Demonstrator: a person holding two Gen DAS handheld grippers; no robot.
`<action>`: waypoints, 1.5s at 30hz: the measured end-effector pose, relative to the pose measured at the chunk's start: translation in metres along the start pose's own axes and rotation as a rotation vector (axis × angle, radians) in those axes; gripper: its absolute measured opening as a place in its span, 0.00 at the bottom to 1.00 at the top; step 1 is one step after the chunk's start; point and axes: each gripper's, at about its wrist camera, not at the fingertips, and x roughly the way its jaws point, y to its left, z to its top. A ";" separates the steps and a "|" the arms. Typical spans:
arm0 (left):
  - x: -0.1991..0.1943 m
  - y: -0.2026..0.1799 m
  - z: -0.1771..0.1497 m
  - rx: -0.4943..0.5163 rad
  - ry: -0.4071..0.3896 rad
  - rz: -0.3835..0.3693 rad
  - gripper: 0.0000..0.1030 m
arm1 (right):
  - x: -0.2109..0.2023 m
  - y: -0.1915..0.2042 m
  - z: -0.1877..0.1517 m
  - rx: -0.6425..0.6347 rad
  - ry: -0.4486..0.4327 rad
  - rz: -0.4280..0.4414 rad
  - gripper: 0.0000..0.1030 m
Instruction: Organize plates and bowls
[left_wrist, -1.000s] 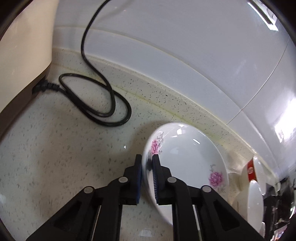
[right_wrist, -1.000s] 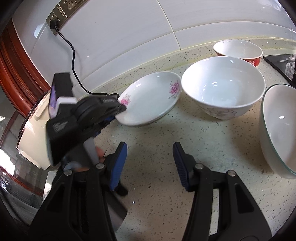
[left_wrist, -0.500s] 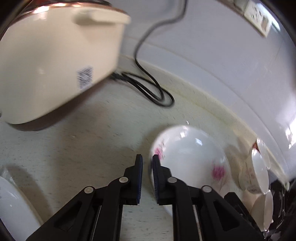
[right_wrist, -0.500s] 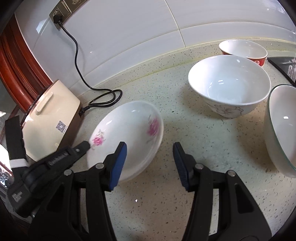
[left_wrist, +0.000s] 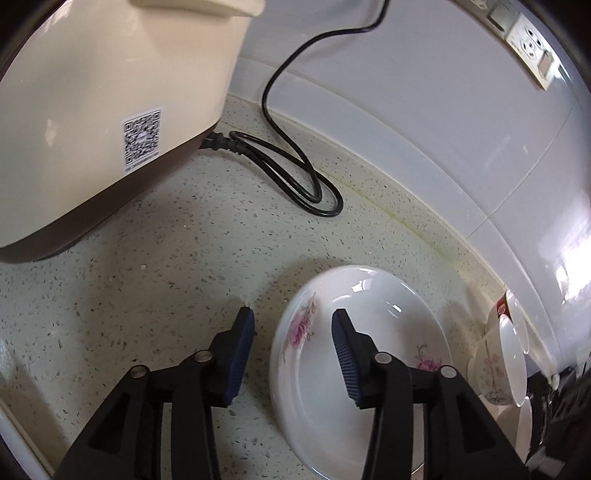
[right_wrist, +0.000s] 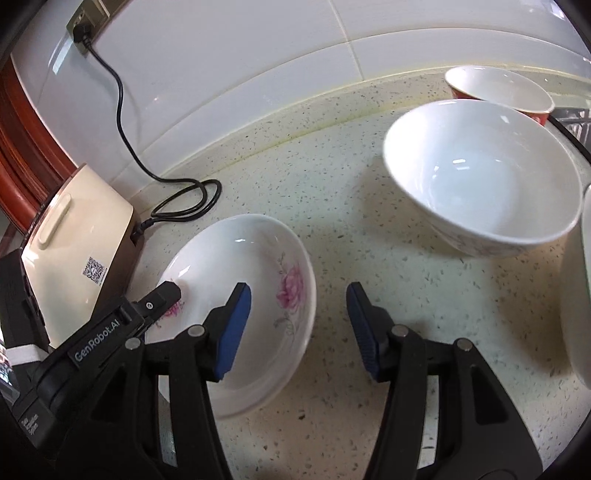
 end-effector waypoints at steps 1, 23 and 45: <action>0.000 0.000 0.000 0.003 0.001 -0.002 0.48 | 0.002 0.001 -0.001 -0.002 0.016 0.020 0.37; -0.002 0.004 -0.006 0.031 -0.012 -0.003 0.28 | 0.004 -0.008 -0.001 0.009 0.071 0.085 0.15; -0.030 -0.002 -0.023 0.044 -0.117 0.071 0.17 | -0.020 -0.009 -0.003 0.007 0.082 0.183 0.13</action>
